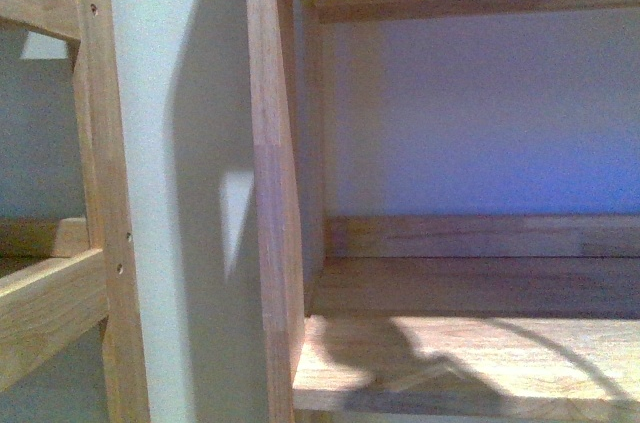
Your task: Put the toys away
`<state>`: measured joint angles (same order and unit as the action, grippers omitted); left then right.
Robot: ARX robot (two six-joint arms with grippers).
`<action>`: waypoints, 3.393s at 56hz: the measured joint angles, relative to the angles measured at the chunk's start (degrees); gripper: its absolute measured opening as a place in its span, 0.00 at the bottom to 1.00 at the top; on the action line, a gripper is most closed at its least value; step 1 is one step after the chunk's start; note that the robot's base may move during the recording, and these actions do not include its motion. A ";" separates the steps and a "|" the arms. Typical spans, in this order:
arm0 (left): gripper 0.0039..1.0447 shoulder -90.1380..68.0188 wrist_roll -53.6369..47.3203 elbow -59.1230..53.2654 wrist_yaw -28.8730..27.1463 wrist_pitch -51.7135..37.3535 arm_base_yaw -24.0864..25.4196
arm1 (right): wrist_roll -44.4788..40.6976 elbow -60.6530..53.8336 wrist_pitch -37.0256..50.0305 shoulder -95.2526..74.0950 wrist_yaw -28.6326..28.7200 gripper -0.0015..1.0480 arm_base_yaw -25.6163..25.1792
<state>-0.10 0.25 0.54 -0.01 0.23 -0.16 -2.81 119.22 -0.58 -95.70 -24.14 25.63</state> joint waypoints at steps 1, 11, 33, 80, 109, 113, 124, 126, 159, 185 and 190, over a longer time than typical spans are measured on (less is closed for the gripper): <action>0.94 -0.02 -0.02 0.00 -0.02 0.00 0.00 | -0.70 -0.57 0.76 0.81 -0.85 0.94 0.20; 0.94 -0.02 -0.02 0.00 0.00 0.00 0.00 | -5.70 -4.66 5.42 5.44 -5.46 0.94 1.33; 0.94 0.00 0.00 0.00 0.00 0.00 0.00 | -16.70 -21.81 17.09 19.32 -12.98 0.94 4.59; 0.94 0.00 -0.02 0.00 0.00 0.00 0.00 | -4.70 -53.13 5.16 55.15 6.82 0.94 -27.34; 0.94 -0.02 0.00 0.00 0.00 0.00 0.00 | 4.50 -82.73 3.69 71.12 19.34 0.94 -36.04; 0.94 -0.02 0.00 0.00 -0.02 0.00 0.00 | 5.18 -85.59 3.10 72.83 19.06 0.94 -34.51; 0.94 -0.02 0.00 0.00 0.00 0.00 0.00 | 6.73 -90.07 1.79 75.17 17.55 0.94 -31.58; 0.94 -0.02 -0.02 0.00 0.00 0.00 0.00 | 6.80 -90.09 1.79 75.17 17.51 0.94 -31.56; 0.94 -0.02 -0.02 0.00 -0.02 0.00 0.00 | 3.23 -101.48 -4.61 82.77 24.39 0.33 -25.94; 0.94 0.00 0.00 0.00 -0.02 0.00 0.00 | 3.02 -110.73 -1.31 88.48 24.37 0.03 -25.86; 0.94 -0.02 -0.02 0.00 -0.02 0.00 0.00 | 3.02 -111.75 -0.94 89.22 24.35 0.03 -25.86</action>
<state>-0.12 0.23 0.54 -0.03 0.23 -0.16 0.21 7.46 -1.52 -6.48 0.21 -0.23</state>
